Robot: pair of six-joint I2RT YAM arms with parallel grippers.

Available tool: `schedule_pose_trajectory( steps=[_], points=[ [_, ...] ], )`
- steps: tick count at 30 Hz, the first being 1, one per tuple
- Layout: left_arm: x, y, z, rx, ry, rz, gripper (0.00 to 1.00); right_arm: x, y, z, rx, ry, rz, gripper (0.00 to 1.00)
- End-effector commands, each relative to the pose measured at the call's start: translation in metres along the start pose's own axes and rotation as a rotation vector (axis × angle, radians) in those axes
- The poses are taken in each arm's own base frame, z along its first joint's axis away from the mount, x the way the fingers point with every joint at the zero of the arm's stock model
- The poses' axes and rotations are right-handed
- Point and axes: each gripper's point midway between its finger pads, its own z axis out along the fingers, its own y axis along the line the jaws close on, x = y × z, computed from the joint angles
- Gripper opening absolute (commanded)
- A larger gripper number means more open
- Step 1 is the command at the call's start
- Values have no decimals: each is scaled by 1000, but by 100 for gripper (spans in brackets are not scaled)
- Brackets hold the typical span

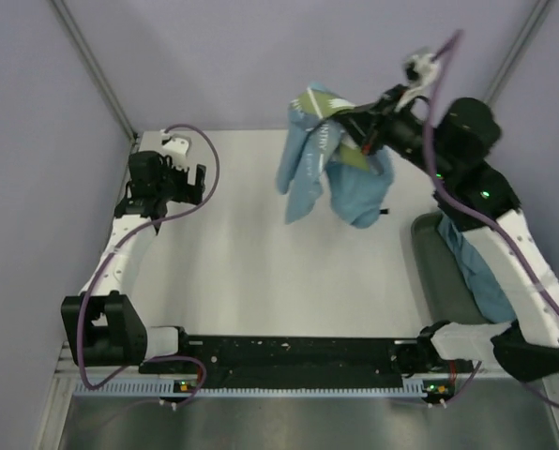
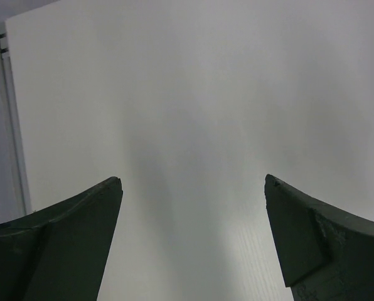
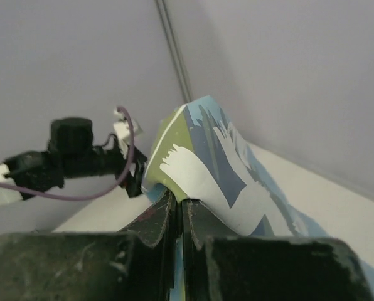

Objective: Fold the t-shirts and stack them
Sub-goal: Move the tshirt to the center of the board

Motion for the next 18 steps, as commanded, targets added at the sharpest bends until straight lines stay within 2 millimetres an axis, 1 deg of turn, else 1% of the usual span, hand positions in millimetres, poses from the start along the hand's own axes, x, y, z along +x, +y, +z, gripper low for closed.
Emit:
schedule_pose_trajectory(
  steps=[1,3,5,7,8,9,10,11,12,13,14,15,16,17,18],
  points=[
    [-31,35,-24,-162,-56,73,99,87,-22,56,87,245,-41,0],
    [-30,45,-28,-204,-45,87,99,114,-30,73,107,300,12,0],
    [-30,51,-30,-229,-36,98,99,147,-38,87,122,372,52,0],
    [-30,52,-29,-230,-27,112,99,189,-52,98,148,464,61,0],
    [-28,52,-27,-226,-22,116,99,209,-62,104,171,509,50,7],
    [-25,49,-25,-208,-15,121,99,231,-75,108,211,563,22,33],
    [-24,46,-24,-189,-9,126,97,245,-92,108,274,609,-11,54],
    [-19,38,-21,-139,3,139,95,261,-114,106,363,661,-59,70],
    [-14,29,-21,-86,20,166,93,276,-136,97,455,741,-87,78],
    [-9,14,-21,-6,27,186,91,280,-152,89,529,791,-103,79],
    [1,2,-23,59,54,208,90,288,-167,80,587,839,-99,80],
    [8,-14,-27,146,63,246,87,292,-175,72,625,870,-87,80],
    [23,-32,-33,232,96,272,86,297,-179,65,635,887,-64,79],
    [39,-49,-39,319,132,316,84,302,-178,56,630,900,-45,78],
    [52,-69,-43,405,160,364,81,312,-175,47,618,920,-28,75]
  ],
)
